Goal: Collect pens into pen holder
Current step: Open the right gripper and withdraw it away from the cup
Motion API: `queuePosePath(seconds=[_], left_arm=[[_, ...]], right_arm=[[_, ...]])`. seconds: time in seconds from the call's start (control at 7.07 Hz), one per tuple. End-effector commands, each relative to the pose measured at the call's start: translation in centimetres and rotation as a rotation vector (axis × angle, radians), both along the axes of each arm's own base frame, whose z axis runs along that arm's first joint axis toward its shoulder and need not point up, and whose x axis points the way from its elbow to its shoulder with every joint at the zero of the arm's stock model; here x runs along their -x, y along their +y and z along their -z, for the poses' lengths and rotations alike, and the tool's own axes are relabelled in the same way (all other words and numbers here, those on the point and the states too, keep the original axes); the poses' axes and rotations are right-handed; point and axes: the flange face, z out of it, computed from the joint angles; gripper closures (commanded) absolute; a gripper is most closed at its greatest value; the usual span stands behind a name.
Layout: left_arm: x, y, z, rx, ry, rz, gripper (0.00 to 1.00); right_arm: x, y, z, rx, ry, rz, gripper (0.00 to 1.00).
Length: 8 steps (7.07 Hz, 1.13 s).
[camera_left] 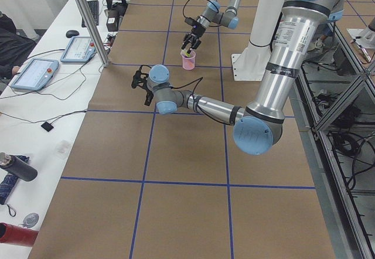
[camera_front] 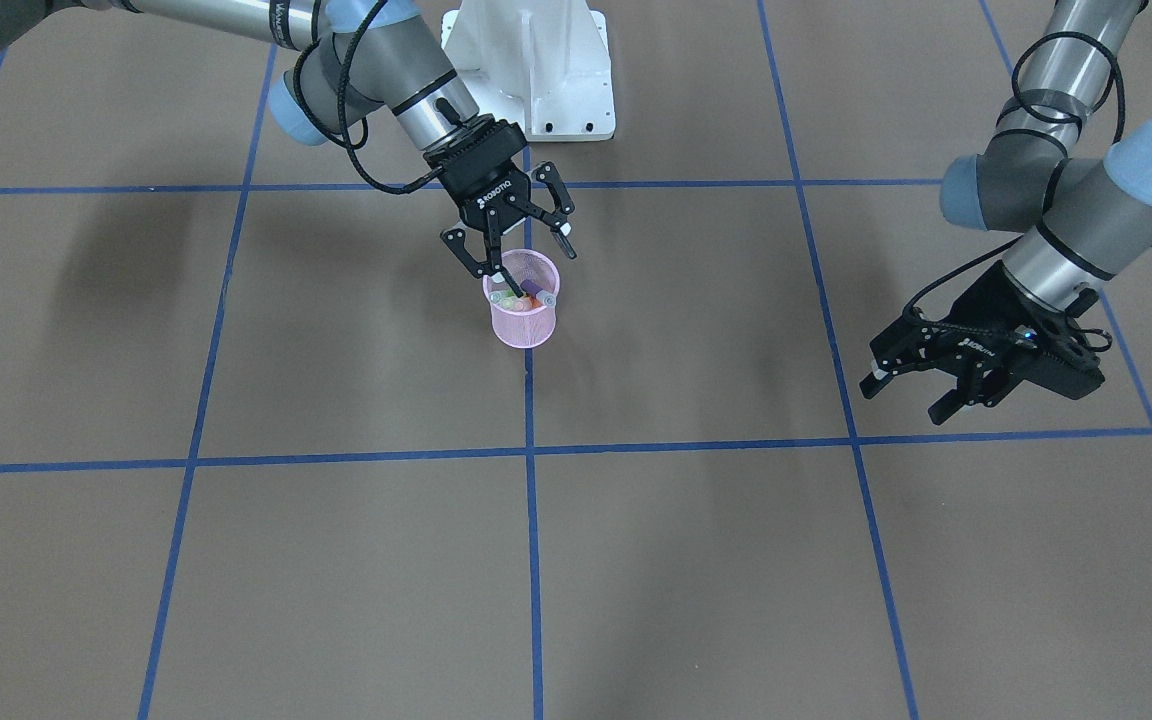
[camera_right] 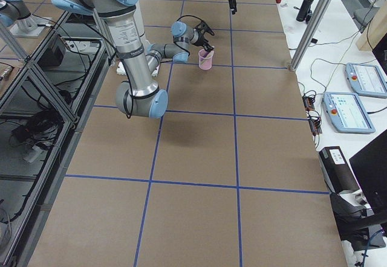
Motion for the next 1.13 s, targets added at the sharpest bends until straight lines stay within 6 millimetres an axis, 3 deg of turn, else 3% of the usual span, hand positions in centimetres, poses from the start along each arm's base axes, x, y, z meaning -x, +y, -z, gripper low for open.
queuePosePath(seconds=[0.0, 0.14, 0.28, 0.57, 0.71, 0.99], left_arm=[[1.6, -0.8, 0.1, 0.008, -0.001, 0.023, 0.01], [2.4, -1.5, 0.6, 0.018, -0.002, 0.03, 0.01], [3.5, -1.8, 0.6, 0.025, 0.007, 0.025, 0.01], [8.3, -3.2, 0.4, 0.019, -0.025, -0.019, 0.01], [12.3, -4.4, -0.2, -0.002, -0.08, -0.027, 0.01], [17.5, -5.7, -1.9, -0.04, -0.278, -0.114, 0.01]], right_arm=[[-2.4, -1.0, 1.7, -0.001, -0.034, 0.001, 0.0], [-4.8, -3.0, 2.5, 0.058, -0.03, 0.038, 0.0], [-9.0, -5.6, 3.5, 0.116, 0.016, 0.099, 0.0], [-17.5, -10.6, 3.7, 0.257, 0.094, 0.153, 0.0], [-21.9, -13.5, 1.1, 0.366, 0.144, 0.16, 0.0], [-30.4, -16.5, -7.9, 0.486, 0.272, 0.193, 0.0]])
